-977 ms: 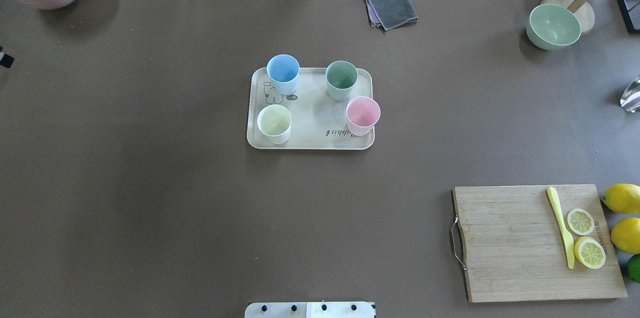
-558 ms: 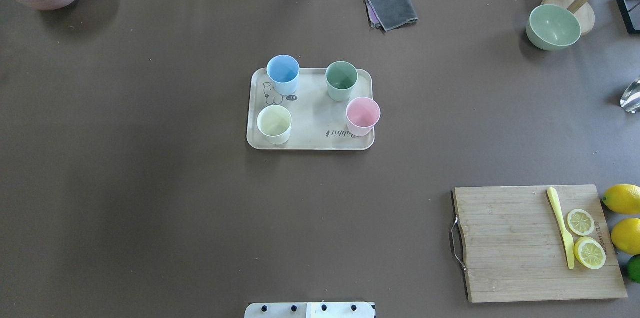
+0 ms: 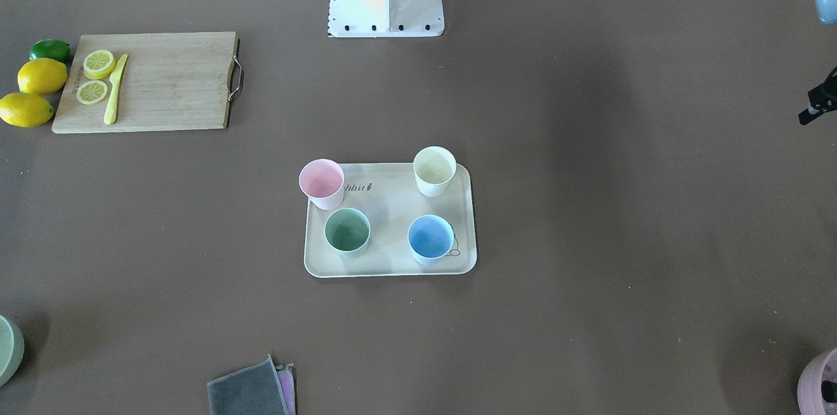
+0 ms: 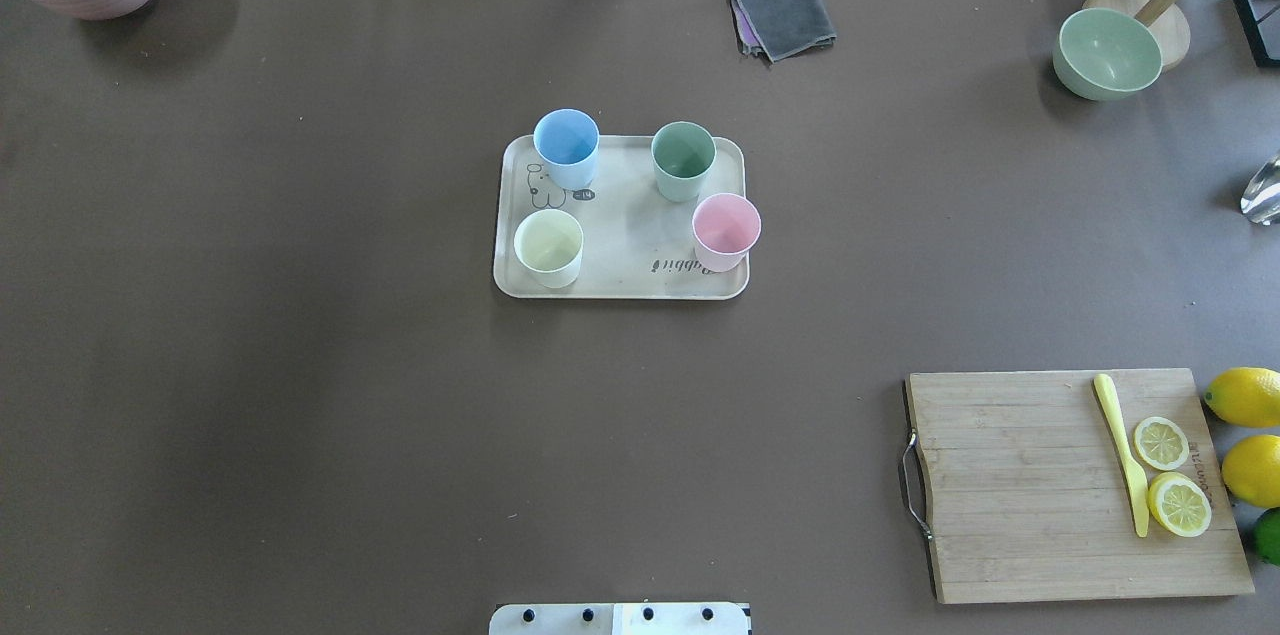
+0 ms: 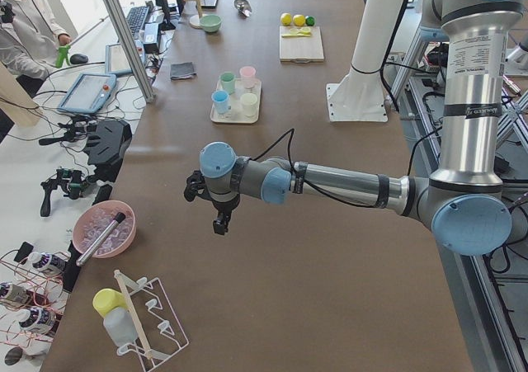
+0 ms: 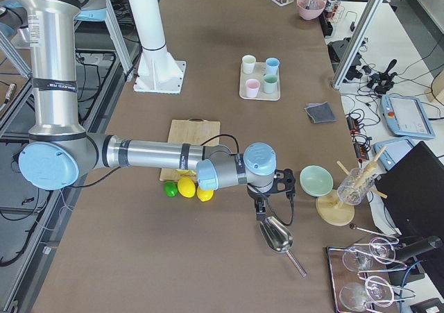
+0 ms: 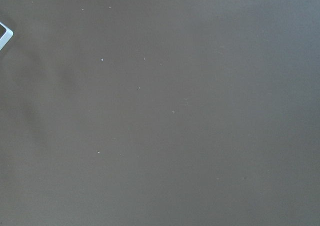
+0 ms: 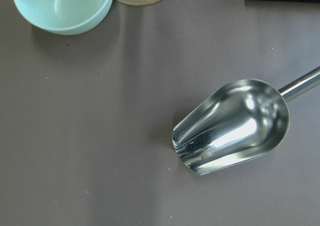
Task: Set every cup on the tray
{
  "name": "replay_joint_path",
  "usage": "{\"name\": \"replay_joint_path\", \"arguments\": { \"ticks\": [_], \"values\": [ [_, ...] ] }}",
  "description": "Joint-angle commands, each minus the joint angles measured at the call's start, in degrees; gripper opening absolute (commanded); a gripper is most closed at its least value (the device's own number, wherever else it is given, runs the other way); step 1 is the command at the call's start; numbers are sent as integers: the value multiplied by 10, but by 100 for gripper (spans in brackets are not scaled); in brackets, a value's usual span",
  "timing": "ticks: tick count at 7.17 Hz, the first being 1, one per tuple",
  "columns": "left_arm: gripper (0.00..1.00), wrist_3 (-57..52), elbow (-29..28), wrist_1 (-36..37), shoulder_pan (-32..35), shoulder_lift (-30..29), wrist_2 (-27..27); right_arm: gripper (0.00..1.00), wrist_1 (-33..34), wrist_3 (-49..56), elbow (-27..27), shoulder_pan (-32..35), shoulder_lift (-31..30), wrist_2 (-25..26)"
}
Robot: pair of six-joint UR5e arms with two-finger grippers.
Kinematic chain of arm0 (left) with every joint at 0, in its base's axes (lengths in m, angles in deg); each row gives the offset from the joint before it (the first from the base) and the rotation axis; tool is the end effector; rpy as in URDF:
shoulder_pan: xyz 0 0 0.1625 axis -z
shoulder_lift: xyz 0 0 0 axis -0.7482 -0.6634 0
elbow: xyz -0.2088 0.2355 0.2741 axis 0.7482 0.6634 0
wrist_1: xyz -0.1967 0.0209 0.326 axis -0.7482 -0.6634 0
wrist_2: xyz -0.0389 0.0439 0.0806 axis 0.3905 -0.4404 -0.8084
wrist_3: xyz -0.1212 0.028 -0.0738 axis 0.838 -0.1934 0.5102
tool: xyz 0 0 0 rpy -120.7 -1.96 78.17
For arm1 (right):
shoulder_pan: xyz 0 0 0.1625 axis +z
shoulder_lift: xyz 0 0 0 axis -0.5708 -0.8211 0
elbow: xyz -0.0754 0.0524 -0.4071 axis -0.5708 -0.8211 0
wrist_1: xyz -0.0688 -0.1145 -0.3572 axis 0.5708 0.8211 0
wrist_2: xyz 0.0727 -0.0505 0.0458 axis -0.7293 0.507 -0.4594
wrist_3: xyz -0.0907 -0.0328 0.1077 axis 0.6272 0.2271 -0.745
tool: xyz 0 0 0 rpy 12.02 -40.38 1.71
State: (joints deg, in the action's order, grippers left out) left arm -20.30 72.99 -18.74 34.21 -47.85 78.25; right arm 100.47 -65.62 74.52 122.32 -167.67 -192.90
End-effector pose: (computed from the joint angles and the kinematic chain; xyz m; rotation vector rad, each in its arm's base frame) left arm 0.0346 -0.4656 0.6083 0.1532 0.8557 0.1880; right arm 0.0088 -0.4759 0.6647 0.1504 -0.8144 0.0002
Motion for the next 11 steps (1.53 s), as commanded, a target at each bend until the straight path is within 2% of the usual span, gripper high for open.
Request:
{"name": "replay_joint_path", "arguments": {
  "ticks": [1, 5, 8, 11],
  "values": [
    [98, -1, -4, 1, 51, 2, -3, 100, -5, 1, 2, 0, 3, -21],
    [98, -4, -8, -2, 51, 7, -6, 100, -5, -7, 18, 0, 3, -39],
    [98, -4, -2, -2, 50, 4, -42, 100, -5, -9, 21, -1, 3, -38],
    [98, -4, -4, -4, 51, 5, -42, 100, -5, -10, 36, -2, -1, -47]
  ]
}}
